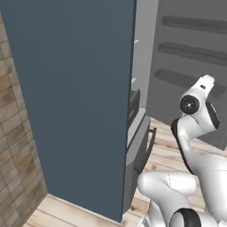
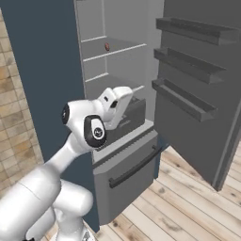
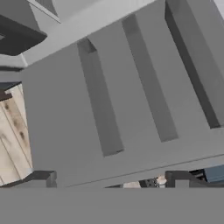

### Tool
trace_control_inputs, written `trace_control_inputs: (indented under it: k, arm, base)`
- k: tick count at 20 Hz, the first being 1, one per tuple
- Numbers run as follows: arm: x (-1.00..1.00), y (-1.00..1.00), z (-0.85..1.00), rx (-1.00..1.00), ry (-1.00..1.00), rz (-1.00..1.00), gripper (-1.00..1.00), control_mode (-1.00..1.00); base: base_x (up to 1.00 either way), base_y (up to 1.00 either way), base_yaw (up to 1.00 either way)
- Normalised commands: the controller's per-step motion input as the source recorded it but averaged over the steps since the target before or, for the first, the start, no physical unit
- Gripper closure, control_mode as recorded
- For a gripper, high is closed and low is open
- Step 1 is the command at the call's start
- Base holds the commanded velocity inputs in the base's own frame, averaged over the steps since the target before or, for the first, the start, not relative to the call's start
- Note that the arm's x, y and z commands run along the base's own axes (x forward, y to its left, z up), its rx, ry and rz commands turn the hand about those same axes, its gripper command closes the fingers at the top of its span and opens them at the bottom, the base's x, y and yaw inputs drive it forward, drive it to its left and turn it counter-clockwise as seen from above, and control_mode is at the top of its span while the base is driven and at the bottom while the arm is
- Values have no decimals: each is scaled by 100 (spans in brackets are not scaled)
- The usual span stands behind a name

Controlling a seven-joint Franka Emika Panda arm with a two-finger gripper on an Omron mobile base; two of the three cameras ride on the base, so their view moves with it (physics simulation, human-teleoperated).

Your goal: Move the hot dog bun to the plate on the dining table and place the condiment next to that plate. Then navigate to the fridge and take the sausage and place it on the plate as well.

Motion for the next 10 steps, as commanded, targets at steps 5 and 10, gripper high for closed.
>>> trace_control_inputs:
  k: [5,10]
  arm:
    - [-71,33,0,32,0,-21,-100,-100]
    - [-70,41,0,36,0,-8,-100,-100]
  base:
    - [0,0,0]
    - [0,0,0]
